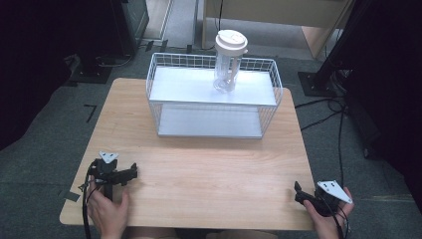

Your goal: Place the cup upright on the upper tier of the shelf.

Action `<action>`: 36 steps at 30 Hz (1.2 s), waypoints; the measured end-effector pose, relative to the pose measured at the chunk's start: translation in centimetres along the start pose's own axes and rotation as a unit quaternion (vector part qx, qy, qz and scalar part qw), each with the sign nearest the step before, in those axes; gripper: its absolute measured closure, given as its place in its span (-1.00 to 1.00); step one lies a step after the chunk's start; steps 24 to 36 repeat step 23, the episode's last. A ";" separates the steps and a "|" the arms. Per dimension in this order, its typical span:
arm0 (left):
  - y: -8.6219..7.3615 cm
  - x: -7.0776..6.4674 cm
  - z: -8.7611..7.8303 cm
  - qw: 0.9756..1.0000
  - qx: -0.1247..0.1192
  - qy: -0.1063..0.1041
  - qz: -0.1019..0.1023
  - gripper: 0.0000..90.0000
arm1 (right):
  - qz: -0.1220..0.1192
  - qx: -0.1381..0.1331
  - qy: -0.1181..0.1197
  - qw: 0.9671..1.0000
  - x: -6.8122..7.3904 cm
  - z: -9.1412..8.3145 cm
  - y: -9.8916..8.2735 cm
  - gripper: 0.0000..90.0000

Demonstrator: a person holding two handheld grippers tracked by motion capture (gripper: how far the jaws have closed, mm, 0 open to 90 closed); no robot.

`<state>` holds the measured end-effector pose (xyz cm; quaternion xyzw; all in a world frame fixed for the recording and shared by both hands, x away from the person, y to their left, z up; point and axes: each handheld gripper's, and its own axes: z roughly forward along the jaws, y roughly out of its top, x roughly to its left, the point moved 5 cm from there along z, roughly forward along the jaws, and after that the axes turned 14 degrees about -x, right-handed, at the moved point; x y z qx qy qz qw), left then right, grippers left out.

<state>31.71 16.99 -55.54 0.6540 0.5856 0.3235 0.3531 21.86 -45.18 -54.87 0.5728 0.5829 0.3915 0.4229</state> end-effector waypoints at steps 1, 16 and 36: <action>0.0 0.0 0.0 1.000 0.000 0.000 0.000 -1.00 | -0.001 0.008 -0.001 1.000 0.0 0.1 -0.1 -0.83; 0.0 0.0 0.0 1.000 0.000 0.000 0.000 -1.00 | 0.007 0.085 0.066 0.994 1.1 0.6 -1.0 -0.83; 0.0 0.0 0.0 1.000 0.000 0.000 0.000 -1.00 | 0.007 0.085 0.062 0.994 1.1 0.6 -1.0 -0.83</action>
